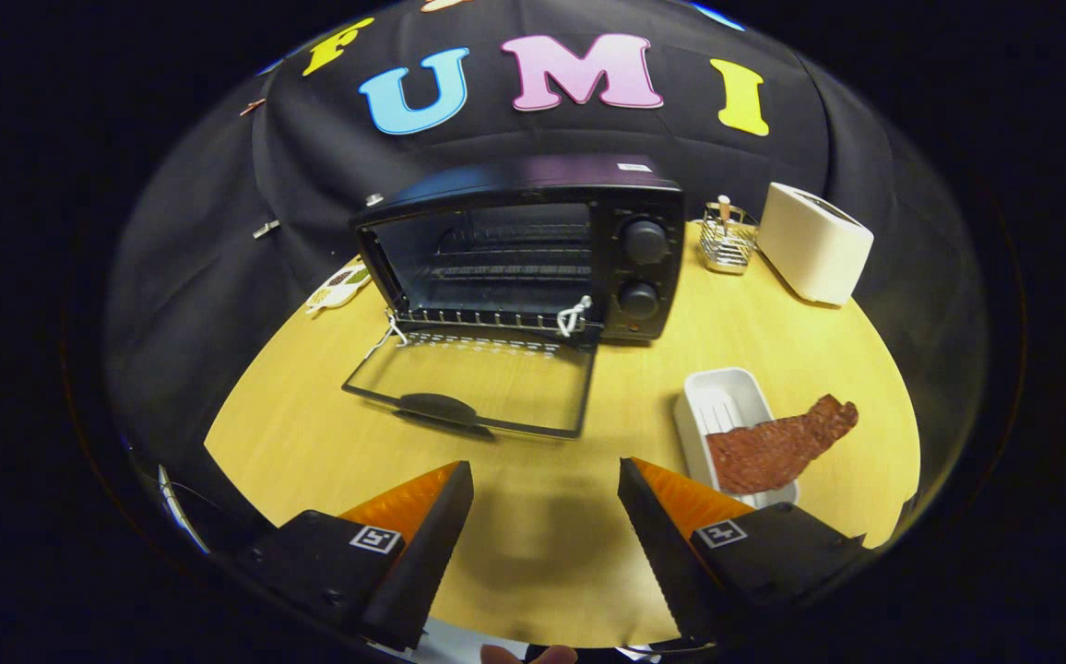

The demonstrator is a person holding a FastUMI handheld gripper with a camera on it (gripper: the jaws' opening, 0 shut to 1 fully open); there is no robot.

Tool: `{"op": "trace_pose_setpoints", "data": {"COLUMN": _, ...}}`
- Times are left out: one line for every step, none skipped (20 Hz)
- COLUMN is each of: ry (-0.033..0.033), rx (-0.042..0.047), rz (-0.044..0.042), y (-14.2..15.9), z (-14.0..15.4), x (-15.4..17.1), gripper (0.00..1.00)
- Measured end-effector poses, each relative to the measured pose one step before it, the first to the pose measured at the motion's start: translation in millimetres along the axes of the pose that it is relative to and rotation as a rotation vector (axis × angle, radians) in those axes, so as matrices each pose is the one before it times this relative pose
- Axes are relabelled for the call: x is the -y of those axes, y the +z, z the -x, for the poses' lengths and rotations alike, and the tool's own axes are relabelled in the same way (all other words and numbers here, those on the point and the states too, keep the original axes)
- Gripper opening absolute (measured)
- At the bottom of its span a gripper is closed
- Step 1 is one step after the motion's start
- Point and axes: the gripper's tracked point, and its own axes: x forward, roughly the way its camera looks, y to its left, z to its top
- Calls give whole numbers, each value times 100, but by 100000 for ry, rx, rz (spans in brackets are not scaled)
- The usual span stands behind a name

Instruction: Open the toaster oven, put the food inside, and close the toaster oven door.

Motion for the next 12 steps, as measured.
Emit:
{"op": "trace_pose_setpoints", "data": {"ry": 386, "rx": -2335, "rz": -80, "y": -3, "z": 494, "x": 1390, "gripper": 99}}
{"op": "trace_pose_setpoints", "data": {"ry": -4, "rx": -1959, "rz": 231, "y": 124, "z": 550, "x": 1342, "gripper": 99}}
{"op": "trace_pose_setpoints", "data": {"ry": 217, "rx": -1718, "rz": 238, "y": 115, "z": 596, "x": 1277, "gripper": 99}}
{"op": "trace_pose_setpoints", "data": {"ry": 175, "rx": -1407, "rz": -21, "y": 132, "z": 567, "x": 1173, "gripper": 99}}
{"op": "trace_pose_setpoints", "data": {"ry": 102, "rx": -1026, "rz": 95, "y": 206, "z": 561, "x": 1185, "gripper": 99}}
{"op": "trace_pose_setpoints", "data": {"ry": 722, "rx": -119, "rz": -340, "y": 329, "z": 573, "x": 1092, "gripper": 99}}
{"op": "trace_pose_setpoints", "data": {"ry": 766, "rx": -223, "rz": -1166, "y": 310, "z": 537, "x": 1021, "gripper": 99}}
{"op": "trace_pose_setpoints", "data": {"ry": 999, "rx": -648, "rz": -1601, "y": 254, "z": 576, "x": 1022, "gripper": 99}}
{"op": "trace_pose_setpoints", "data": {"ry": 55, "rx": -503, "rz": -896, "y": 154, "z": 397, "x": 1028, "gripper": 99}}
{"op": "trace_pose_setpoints", "data": {"ry": -578, "rx": -105, "rz": -346, "y": 305, "z": 323, "x": 1047, "gripper": 99}}
{"op": "trace_pose_setpoints", "data": {"ry": -178, "rx": -428, "rz": -871, "y": 247, "z": 297, "x": 1029, "gripper": 99}}
{"op": "trace_pose_setpoints", "data": {"ry": 284, "rx": -951, "rz": -1694, "y": 144, "z": 173, "x": 805, "gripper": 99}}
